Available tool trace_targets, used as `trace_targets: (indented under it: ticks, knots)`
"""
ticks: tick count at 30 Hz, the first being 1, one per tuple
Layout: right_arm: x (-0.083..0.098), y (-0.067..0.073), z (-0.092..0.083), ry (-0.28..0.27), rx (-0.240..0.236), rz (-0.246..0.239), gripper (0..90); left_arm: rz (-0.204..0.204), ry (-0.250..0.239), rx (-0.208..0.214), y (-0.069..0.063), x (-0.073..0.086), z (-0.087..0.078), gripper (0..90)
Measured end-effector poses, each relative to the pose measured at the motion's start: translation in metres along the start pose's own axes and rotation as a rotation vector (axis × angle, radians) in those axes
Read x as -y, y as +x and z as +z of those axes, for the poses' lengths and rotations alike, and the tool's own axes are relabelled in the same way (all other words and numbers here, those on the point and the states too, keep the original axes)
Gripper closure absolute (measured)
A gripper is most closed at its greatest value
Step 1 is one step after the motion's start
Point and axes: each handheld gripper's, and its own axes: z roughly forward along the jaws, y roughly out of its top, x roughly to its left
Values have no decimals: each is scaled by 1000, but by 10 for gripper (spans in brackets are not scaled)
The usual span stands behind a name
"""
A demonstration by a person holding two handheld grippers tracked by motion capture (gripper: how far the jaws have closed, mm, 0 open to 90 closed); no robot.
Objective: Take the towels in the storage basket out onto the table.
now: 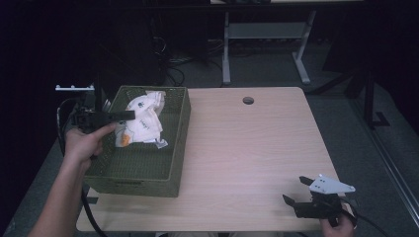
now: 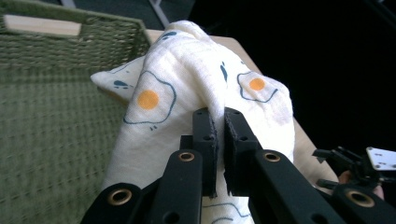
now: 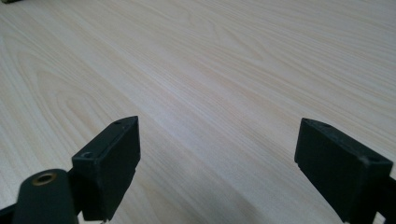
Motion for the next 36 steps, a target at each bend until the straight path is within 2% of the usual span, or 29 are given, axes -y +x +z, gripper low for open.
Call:
trace_targets:
  ticks: [4,10,18,19,36]
  knots:
    - [0,0,0,3,2,0,140,21,7,39,-10,-2,9,849]
    - [0,0,-1,-1,-4,-3,140,43,27,64,-20,-3,24,850]
    - [1,-1,-4,-5,0,11,140,64,50,77,-30,-6,41,852]
    - [1,-2,-4,-10,1,1,140,69,57,75,-32,-6,44,852]
    - [2,-4,-5,-17,-4,6,140,113,103,139,-60,-8,86,853]
